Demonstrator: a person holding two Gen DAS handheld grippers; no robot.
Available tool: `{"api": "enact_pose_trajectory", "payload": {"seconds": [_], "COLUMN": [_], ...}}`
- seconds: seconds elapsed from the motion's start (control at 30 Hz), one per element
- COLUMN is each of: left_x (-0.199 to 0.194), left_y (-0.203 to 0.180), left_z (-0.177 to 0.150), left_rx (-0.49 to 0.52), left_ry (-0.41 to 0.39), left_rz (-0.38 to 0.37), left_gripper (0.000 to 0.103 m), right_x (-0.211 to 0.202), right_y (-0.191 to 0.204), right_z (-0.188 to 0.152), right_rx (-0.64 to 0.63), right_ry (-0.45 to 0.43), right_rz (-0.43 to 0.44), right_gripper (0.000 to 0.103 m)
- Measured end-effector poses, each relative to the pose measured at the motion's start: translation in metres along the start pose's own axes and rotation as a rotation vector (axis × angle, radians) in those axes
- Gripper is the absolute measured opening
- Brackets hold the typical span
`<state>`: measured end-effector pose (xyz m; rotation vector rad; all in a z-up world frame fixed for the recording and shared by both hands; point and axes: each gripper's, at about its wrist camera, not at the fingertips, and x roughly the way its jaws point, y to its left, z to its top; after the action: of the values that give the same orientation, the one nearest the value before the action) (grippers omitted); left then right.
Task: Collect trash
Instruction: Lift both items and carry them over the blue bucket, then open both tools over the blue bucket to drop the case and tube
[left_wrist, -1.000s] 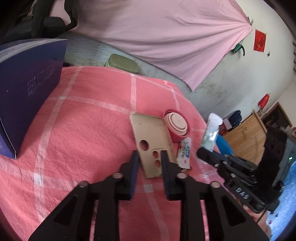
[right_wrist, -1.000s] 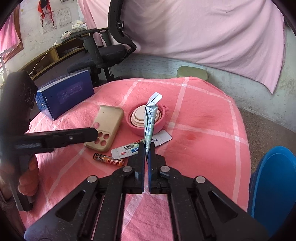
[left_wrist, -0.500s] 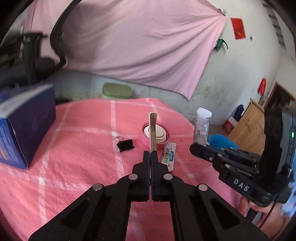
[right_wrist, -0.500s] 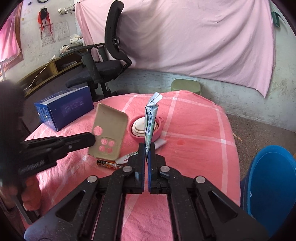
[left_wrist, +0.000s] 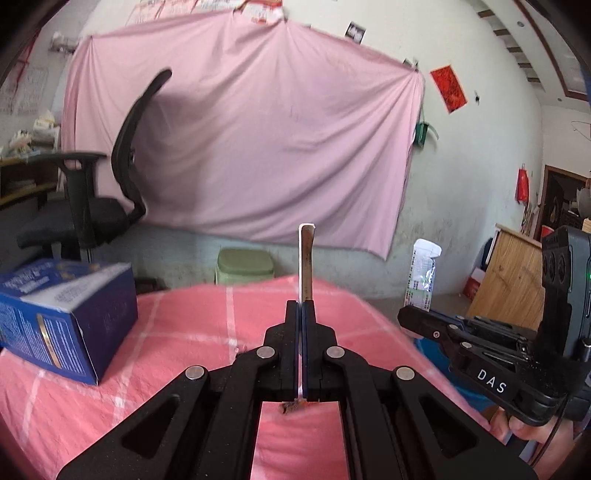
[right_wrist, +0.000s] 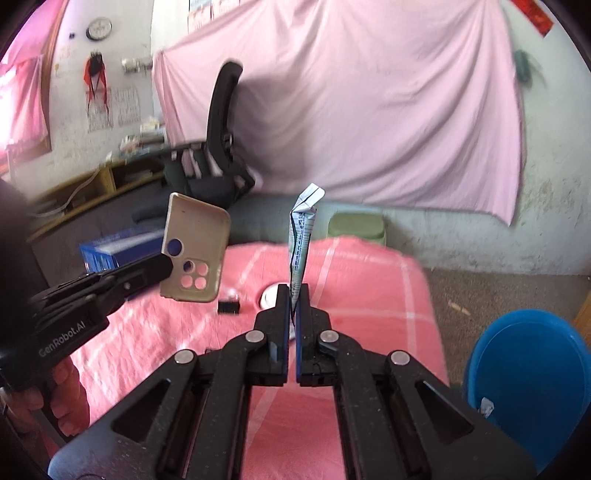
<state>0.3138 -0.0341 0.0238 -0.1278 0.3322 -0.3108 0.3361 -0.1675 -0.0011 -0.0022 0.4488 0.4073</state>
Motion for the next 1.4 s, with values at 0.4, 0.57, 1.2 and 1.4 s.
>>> {"api": "enact_pose_trajectory", "payload": {"seconds": [0.4, 0.57, 1.2, 1.4], "left_x": [-0.033, -0.039, 0.040, 0.083], "left_y": [-0.060, -0.097, -0.230, -0.251], "left_z": [0.023, 0.028, 0.029, 0.022], "left_rx": [0.077, 0.103, 0.092, 0.088], "left_ry": [-0.248, -0.314, -0.079, 0.109], "left_rz": [-0.081, -0.134, -0.354, -0.356], "left_gripper": [0.000, 0.000, 0.000, 0.000], "right_x": [-0.088, -0.124, -0.164, -0.147], "right_y": [-0.017, -0.032, -0.146, -0.178], "right_z": [0.012, 0.012, -0.031, -0.053], "right_rx": [-0.016, -0.024, 0.169, 0.254], "right_ry": [-0.303, -0.388, -0.245, -0.109], "right_rz": [-0.163, -0.252, -0.494, -0.498], "right_gripper": [0.027, 0.027, 0.028, 0.028]}}
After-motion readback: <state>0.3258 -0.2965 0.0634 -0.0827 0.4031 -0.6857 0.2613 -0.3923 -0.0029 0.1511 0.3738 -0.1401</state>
